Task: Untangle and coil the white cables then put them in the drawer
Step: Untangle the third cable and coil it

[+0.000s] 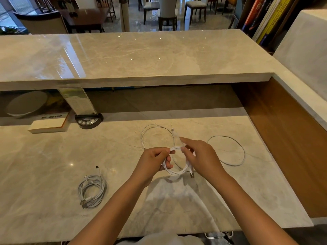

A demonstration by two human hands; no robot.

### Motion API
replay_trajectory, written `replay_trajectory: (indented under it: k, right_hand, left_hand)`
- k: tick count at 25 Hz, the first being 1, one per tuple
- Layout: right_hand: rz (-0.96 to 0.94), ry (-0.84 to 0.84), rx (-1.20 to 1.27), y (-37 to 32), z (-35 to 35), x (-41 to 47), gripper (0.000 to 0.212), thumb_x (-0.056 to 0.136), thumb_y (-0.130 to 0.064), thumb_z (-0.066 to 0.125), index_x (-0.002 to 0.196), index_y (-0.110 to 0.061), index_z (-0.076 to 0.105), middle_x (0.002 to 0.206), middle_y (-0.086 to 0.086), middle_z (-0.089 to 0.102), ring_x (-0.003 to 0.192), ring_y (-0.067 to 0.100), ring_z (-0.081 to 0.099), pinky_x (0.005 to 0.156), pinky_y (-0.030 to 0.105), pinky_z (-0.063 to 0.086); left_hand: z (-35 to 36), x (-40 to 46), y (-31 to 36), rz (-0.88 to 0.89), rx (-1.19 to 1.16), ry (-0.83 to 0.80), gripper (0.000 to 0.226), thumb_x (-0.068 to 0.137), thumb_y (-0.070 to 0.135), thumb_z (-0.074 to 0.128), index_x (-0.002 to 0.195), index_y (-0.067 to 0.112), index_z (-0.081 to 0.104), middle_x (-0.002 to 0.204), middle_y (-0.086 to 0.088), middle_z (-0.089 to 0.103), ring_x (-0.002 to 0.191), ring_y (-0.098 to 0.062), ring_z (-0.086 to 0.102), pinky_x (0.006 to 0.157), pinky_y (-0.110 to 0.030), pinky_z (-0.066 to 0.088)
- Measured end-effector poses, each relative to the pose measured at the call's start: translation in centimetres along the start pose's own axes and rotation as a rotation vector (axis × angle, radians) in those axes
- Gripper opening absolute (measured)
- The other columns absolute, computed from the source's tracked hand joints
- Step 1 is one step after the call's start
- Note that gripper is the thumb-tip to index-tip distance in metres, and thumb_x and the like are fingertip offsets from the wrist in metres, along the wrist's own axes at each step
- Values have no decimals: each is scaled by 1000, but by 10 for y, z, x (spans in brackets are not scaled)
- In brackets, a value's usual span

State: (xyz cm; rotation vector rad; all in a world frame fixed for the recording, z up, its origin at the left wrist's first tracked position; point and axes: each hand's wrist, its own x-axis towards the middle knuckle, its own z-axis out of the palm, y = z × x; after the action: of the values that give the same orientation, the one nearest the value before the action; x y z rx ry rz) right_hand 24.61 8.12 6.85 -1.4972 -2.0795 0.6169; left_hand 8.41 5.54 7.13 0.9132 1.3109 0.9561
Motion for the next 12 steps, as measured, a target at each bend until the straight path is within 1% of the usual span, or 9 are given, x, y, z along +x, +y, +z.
replay_trajectory:
  k: [1, 3, 5, 6, 7, 8, 9, 11, 12]
  right_hand:
    - [-70, -42, -83, 0, 3, -1, 36, 92, -25, 54, 127, -24, 56, 88, 4, 68, 82, 19, 57, 66, 28, 41]
    - [-176, -59, -189, 3, 8, -2, 35, 90, -22, 54, 125, -22, 59, 80, 8, 67, 78, 26, 60, 61, 30, 39]
    - [-227, -17, -275, 3, 8, 0, 29, 90, -22, 53, 116, -20, 64, 72, 10, 65, 70, 31, 62, 55, 31, 37]
    - [-219, -45, -323, 0, 8, 1, 26, 92, -23, 50, 113, -18, 64, 73, 10, 64, 71, 31, 61, 54, 30, 35]
    - [-198, -109, -367, -2, 9, 2, 24, 94, -25, 47, 109, -16, 64, 76, 10, 62, 73, 30, 60, 56, 29, 34]
    - [-178, -196, -411, -4, 9, 3, 25, 96, -26, 43, 105, -14, 63, 79, 9, 57, 75, 28, 57, 58, 29, 33]
    - [-160, -290, -450, -6, 8, 4, 28, 97, -27, 41, 99, -11, 63, 79, 7, 52, 75, 26, 54, 59, 30, 33]
    - [-150, -448, -442, -6, 4, 8, 29, 96, -28, 42, 90, -9, 63, 79, 2, 47, 75, 24, 52, 62, 33, 38]
    - [-143, -506, -383, -4, 2, 9, 27, 96, -27, 43, 88, -11, 63, 78, 0, 47, 77, 23, 53, 66, 36, 42]
  left_hand:
    - [0, 0, 0, -8, -11, 2, 23, 95, 8, 47, 89, 4, 70, 60, -3, 54, 48, -8, 54, 63, -24, 57]
    - [-1, 1, -2, -13, -8, -2, 24, 95, 8, 48, 85, 4, 70, 60, -4, 55, 49, -9, 54, 63, -25, 57]
    - [-2, 1, -5, -3, 19, 0, 26, 95, 9, 49, 80, 6, 71, 61, -4, 57, 50, -10, 55, 66, -27, 58]
    - [-4, 1, -7, 17, 58, 0, 27, 94, 9, 49, 78, 4, 71, 60, -3, 58, 49, -10, 55, 67, -29, 58]
    - [-7, 1, -8, 58, 145, 0, 27, 94, 9, 50, 77, 2, 70, 58, 1, 59, 49, -10, 55, 67, -31, 57]
    - [-9, 1, -10, 115, 271, -4, 28, 93, 11, 51, 75, 0, 70, 54, 6, 60, 50, -10, 55, 68, -33, 54]
    - [-11, 0, -11, 168, 413, -15, 28, 92, 13, 53, 72, 1, 69, 53, 7, 61, 53, -11, 56, 67, -33, 52]
    - [-16, -2, -10, 207, 612, -50, 22, 89, 17, 58, 72, 11, 71, 58, 5, 63, 58, -9, 57, 64, -26, 47]
    - [-19, -2, -10, 200, 640, -71, 17, 87, 17, 61, 75, 16, 72, 62, 4, 65, 60, -7, 56, 62, -22, 45]
